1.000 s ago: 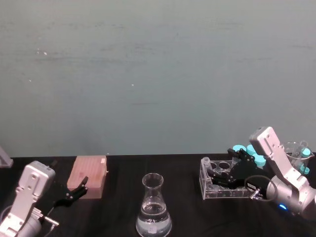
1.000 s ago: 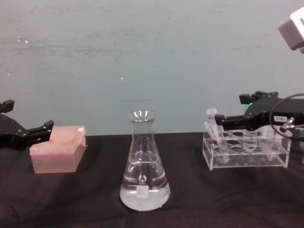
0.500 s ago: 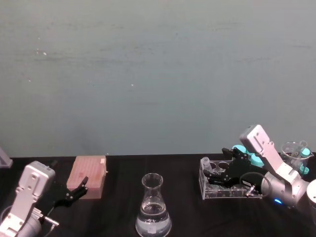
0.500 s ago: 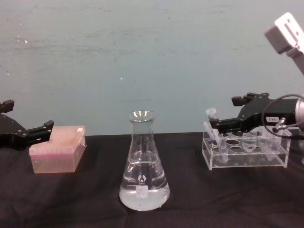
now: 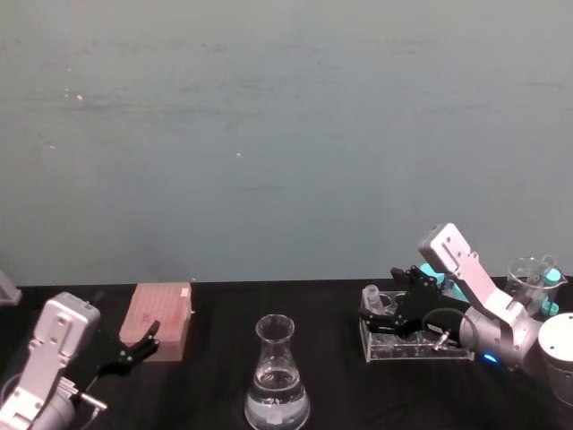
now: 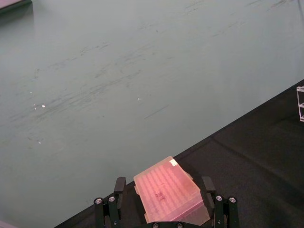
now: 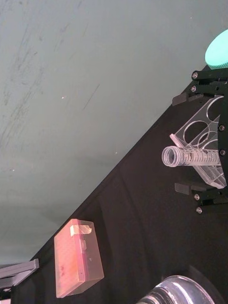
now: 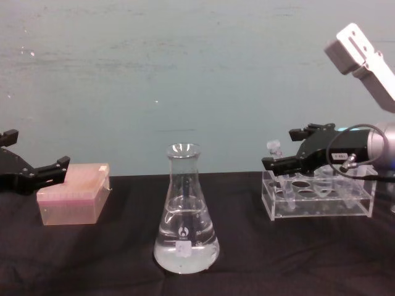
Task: Pour the liquid from the test tube into the beaker using one hand.
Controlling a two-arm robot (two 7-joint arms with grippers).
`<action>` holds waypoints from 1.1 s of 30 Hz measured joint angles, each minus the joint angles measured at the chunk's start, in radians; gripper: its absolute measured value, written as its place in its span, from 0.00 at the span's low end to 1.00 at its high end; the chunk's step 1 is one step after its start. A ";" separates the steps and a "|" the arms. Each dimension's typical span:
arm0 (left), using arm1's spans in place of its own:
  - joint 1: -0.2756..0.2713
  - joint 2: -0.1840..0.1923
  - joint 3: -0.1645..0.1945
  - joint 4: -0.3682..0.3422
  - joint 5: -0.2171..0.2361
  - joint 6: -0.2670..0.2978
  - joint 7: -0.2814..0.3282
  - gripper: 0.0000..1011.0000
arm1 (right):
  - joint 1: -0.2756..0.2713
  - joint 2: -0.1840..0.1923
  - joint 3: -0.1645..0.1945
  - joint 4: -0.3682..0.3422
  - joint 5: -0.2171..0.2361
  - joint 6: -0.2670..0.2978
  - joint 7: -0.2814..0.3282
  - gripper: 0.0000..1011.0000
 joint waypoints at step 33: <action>0.000 0.000 0.000 0.000 0.000 0.000 0.000 0.99 | 0.062 -0.063 0.003 0.145 -0.029 -0.018 0.016 0.99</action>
